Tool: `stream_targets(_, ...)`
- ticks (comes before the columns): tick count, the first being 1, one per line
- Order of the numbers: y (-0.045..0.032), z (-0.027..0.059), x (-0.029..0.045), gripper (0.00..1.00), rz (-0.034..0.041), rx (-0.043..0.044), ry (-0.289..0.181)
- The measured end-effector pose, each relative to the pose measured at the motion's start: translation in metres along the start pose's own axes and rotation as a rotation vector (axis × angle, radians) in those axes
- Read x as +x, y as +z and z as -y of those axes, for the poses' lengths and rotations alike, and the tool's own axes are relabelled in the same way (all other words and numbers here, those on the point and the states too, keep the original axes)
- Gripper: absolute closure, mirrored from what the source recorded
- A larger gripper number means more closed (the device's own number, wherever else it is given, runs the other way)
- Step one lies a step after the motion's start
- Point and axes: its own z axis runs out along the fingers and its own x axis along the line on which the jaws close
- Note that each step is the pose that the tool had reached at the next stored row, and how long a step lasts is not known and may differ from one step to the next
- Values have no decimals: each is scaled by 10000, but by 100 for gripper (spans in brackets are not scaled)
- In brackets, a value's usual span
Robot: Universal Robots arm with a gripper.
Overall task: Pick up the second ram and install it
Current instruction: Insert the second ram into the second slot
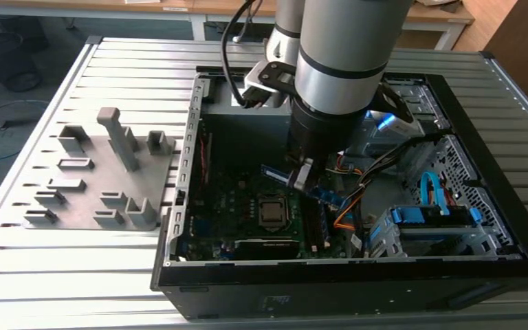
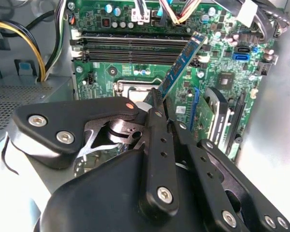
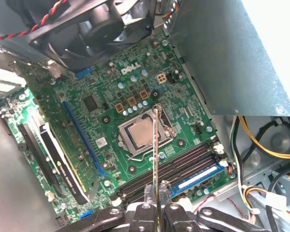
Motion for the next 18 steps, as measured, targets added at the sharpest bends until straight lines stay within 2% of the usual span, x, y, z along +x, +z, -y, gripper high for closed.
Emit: stream_targets(18,3,0,0,86,-11,40,1155)
